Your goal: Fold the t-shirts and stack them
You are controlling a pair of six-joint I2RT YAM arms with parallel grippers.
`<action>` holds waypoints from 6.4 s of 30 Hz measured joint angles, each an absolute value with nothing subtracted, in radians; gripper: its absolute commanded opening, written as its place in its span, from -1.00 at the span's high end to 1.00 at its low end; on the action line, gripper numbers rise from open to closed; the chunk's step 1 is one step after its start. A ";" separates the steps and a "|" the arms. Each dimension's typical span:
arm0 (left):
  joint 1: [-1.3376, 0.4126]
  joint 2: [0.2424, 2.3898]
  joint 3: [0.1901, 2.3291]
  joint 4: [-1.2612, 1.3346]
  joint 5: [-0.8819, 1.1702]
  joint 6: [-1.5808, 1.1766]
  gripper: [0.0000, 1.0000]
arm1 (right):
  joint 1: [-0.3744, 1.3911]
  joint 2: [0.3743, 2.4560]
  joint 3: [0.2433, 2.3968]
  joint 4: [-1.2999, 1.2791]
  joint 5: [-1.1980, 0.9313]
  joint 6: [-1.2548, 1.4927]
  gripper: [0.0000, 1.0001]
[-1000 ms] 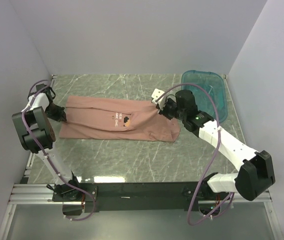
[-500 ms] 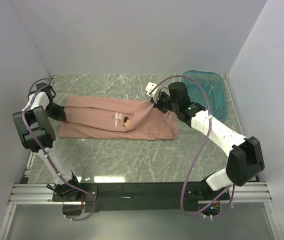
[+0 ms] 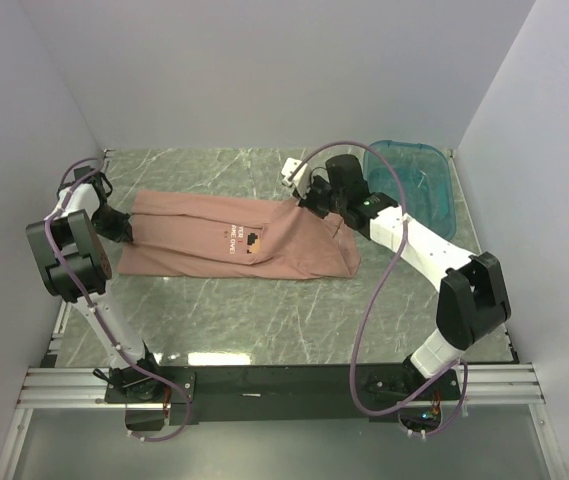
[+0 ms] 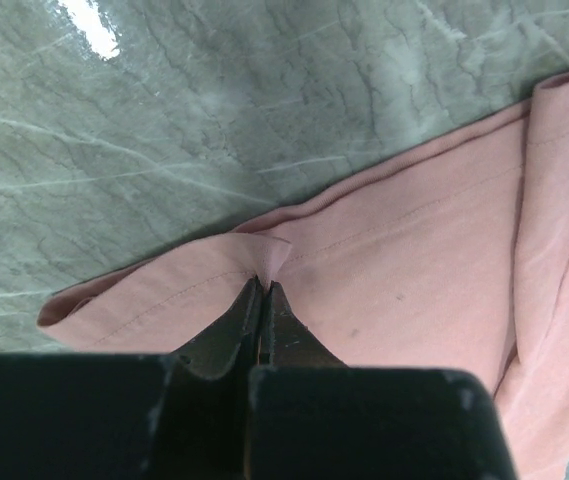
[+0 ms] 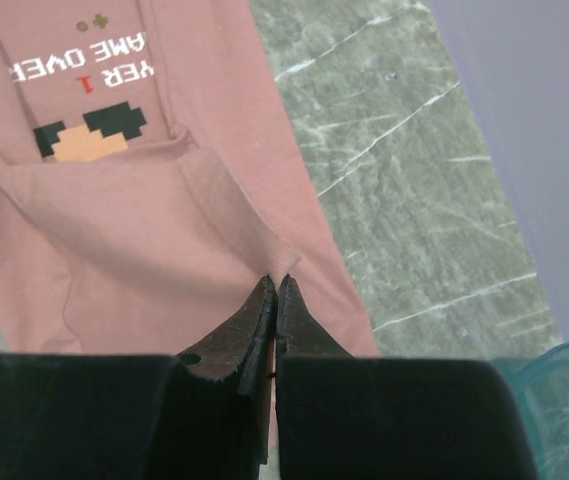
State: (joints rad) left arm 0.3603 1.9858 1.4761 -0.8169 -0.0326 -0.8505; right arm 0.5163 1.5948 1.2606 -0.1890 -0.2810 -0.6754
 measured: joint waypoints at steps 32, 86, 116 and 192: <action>0.363 1.790 1.330 -0.776 -0.009 -0.808 0.99 | 0.451 1.430 1.231 -0.428 -0.571 -0.775 1.00; 0.484 1.192 0.699 -0.654 0.173 -0.786 0.99 | 1.198 1.112 0.590 -0.636 -0.450 -0.995 0.12; 0.484 1.192 0.693 -0.647 0.187 -0.786 0.99 | 1.249 1.215 0.570 -0.583 -0.348 -0.973 0.92; 0.485 1.192 0.691 -0.648 0.187 -0.779 0.99 | 0.804 0.945 0.736 -0.729 -0.424 -0.986 1.00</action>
